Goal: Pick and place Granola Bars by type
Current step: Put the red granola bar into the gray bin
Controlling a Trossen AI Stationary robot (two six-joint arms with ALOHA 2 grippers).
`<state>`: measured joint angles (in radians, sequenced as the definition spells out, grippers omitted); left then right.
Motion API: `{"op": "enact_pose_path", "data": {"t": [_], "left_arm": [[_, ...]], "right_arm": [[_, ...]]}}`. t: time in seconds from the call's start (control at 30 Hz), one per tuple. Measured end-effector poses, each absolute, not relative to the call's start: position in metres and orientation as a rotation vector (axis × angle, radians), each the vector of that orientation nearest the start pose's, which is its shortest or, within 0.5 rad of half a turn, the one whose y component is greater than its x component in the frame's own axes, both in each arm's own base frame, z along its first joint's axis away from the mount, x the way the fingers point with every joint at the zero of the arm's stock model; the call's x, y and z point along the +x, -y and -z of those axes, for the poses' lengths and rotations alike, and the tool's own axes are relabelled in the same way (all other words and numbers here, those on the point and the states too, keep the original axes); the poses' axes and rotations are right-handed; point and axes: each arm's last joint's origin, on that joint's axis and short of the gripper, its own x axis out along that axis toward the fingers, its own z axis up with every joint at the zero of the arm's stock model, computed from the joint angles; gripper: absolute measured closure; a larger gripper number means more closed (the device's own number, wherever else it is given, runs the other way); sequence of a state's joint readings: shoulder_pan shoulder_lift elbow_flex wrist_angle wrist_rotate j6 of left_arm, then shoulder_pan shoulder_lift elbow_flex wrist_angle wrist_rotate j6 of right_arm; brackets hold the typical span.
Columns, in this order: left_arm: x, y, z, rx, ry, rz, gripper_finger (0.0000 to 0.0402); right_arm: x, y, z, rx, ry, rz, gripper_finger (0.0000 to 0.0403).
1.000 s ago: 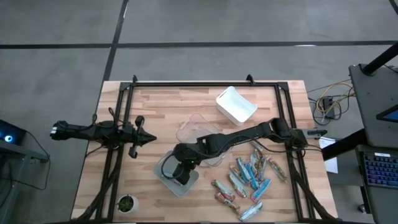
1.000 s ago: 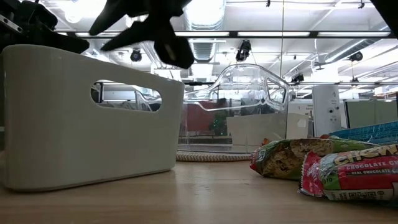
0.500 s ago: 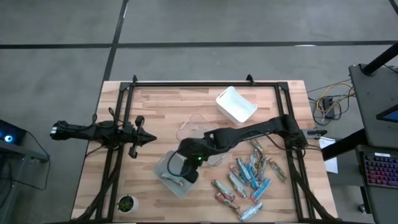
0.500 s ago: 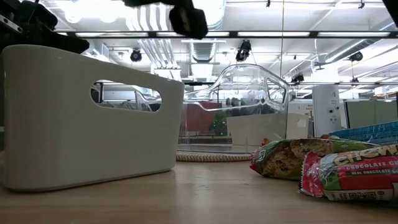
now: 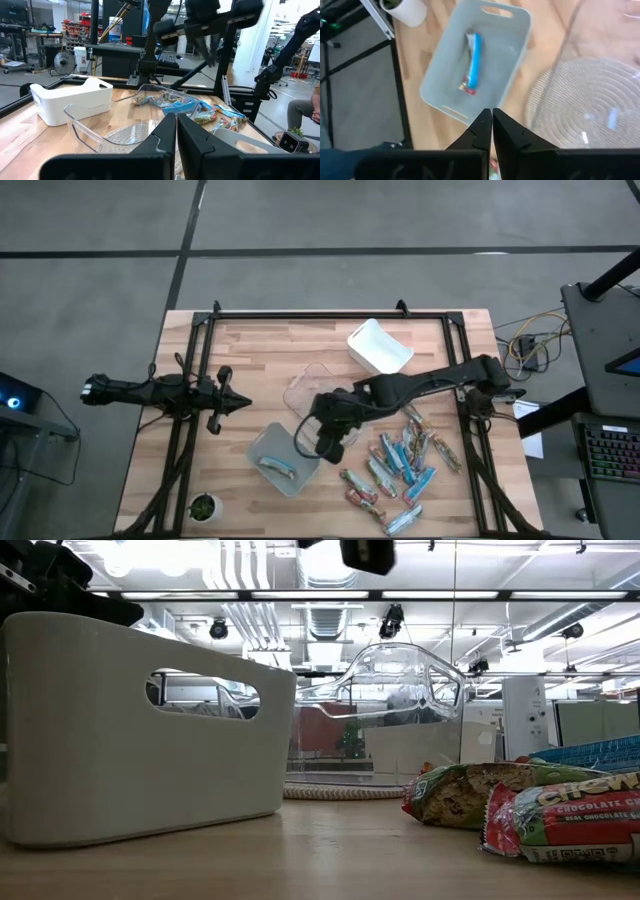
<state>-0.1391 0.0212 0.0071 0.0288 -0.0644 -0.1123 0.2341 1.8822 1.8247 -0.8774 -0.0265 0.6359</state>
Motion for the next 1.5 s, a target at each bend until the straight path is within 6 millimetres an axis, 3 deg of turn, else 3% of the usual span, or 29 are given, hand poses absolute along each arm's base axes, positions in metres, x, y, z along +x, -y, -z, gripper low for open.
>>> {"op": "enact_pose_path", "data": {"t": [0.53,1.07,1.5], "left_arm": [[0.098,0.012,-0.167,-0.114,0.008,0.076,0.0401],[0.098,0.012,-0.166,-0.113,0.003,0.075,0.0401],[0.098,0.012,-0.166,-0.113,0.002,0.075,0.0401]], "right_arm": [[0.313,-0.122,-0.331,0.456,-0.943,0.033,0.0394],[0.274,-0.148,-0.313,0.463,-0.745,-0.188,0.0394],[0.223,-0.156,-0.303,0.371,-0.779,-0.322,0.0394]]}}
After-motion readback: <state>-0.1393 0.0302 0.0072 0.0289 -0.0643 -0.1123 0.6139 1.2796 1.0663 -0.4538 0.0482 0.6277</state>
